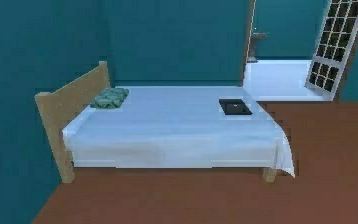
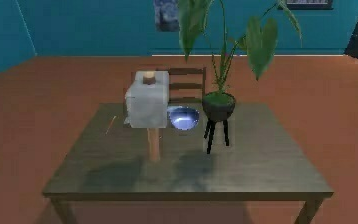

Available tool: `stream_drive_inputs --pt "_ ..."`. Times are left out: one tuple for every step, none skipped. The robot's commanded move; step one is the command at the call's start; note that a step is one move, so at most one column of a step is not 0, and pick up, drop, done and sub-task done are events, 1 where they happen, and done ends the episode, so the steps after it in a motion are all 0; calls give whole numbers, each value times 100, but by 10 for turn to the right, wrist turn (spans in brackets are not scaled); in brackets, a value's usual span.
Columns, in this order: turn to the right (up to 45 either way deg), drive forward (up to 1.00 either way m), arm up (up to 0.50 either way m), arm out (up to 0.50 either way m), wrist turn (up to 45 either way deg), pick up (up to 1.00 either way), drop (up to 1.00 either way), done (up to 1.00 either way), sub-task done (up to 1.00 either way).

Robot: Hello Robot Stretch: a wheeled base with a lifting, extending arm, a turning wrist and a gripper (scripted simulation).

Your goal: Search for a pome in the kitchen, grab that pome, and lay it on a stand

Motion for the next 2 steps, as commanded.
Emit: stream_drive_inputs --pt "0 50 0 0 0 0 0 0 0" --pt "-450 0 0 0 0 0 0 0 0"
